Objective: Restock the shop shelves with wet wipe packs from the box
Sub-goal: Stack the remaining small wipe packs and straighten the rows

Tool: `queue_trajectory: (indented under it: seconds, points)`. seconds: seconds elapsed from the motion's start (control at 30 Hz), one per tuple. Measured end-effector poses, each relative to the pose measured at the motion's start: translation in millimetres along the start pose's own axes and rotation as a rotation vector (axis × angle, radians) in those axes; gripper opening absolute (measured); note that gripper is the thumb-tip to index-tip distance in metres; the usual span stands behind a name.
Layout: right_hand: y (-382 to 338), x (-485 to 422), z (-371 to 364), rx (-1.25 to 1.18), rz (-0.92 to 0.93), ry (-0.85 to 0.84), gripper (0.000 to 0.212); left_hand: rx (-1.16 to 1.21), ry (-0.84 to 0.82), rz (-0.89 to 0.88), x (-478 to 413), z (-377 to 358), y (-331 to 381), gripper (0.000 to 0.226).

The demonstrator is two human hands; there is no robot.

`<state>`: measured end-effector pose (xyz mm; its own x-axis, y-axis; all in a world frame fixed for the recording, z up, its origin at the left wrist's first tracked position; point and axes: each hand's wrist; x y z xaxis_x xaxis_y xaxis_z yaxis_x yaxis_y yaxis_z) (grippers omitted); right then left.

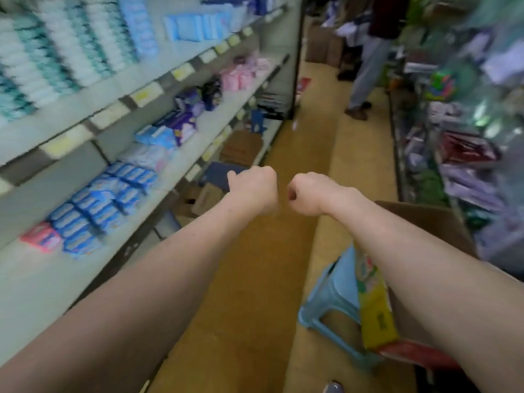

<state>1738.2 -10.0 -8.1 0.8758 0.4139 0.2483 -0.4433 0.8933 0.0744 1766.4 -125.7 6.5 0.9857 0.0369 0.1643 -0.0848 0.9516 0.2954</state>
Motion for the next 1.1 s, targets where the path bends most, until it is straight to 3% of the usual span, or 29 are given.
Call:
queue_trajectory:
  seconds: [0.17,0.5,0.8,1.0,1.1]
  points:
    - [102,35,-39,-0.080,-0.189,-0.065,0.017,0.007,-0.090,-0.178,-26,-53,101,0.034]
    - [261,78,-126,-0.227,-0.384,-0.226,0.017,-0.002,-0.321,-0.312,-71,-170,250,0.029]
    - [349,92,-251,-0.301,-0.579,-0.487,0.022,-0.019,-0.572,-0.276,-95,-292,301,0.049]
    - [356,97,-335,-0.375,-0.632,-0.700,0.020,-0.008,-0.720,-0.166,-107,-367,309,0.052]
    - [347,96,-368,-0.445,-0.670,-0.786,0.028,0.007,-0.763,-0.113,-111,-398,305,0.050]
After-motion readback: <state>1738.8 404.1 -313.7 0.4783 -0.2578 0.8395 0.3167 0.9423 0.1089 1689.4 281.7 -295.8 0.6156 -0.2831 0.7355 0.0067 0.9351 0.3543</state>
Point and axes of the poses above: each hand's wrist, its own x-axis away from the middle knuckle, its own z-axis out of the back of the hand, y = z × x, and after that the axes turned 12 degrees about x, right-handed
